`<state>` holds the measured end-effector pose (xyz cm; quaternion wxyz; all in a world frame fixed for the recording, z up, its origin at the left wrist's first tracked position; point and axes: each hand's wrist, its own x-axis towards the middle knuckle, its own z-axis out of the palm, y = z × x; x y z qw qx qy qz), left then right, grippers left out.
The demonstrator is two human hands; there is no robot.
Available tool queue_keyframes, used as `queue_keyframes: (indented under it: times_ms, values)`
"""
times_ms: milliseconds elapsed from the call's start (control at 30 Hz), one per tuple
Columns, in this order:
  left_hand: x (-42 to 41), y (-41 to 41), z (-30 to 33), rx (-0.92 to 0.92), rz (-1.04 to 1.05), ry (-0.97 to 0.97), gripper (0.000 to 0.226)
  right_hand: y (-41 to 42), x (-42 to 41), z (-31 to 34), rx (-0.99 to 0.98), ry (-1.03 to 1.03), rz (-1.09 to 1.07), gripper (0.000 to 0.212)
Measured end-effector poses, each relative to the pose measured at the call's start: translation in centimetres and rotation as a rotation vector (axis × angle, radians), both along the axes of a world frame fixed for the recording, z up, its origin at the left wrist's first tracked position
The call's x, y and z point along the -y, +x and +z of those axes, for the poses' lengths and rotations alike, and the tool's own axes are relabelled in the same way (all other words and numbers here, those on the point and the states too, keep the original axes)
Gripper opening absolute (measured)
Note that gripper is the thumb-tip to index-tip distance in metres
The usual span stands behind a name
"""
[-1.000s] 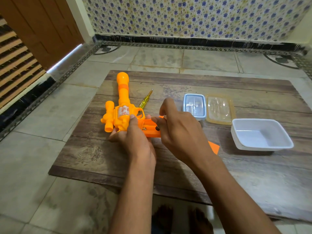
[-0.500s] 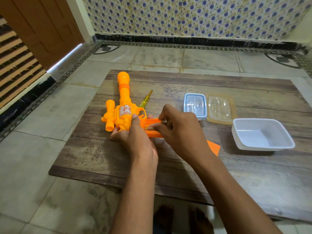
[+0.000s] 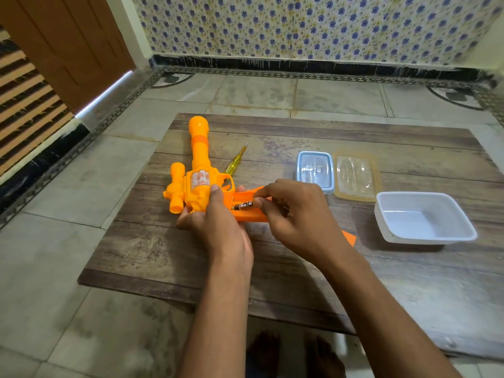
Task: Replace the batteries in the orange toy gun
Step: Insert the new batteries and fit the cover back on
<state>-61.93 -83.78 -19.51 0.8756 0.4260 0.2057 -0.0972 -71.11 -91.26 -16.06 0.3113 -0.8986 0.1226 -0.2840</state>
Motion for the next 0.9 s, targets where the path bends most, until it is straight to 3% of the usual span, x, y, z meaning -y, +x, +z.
queue_keyframes:
  times_ms: [267,767,900]
  values:
    - [-0.2,0.1,-0.2,-0.007,0.004,0.03,0.051,-0.4,0.2,0.2,-0.001,0.044,-0.029,0.016]
    - [-0.1,-0.4,0.9,-0.009,-0.023,0.017,0.05,-0.4,-0.1,0.3,0.024,0.098,-0.05,0.005]
    - [-0.1,-0.3,0.5,-0.01,0.006,0.036,0.05,0.0,-0.5,0.0,0.027,0.071,-0.051,0.012]
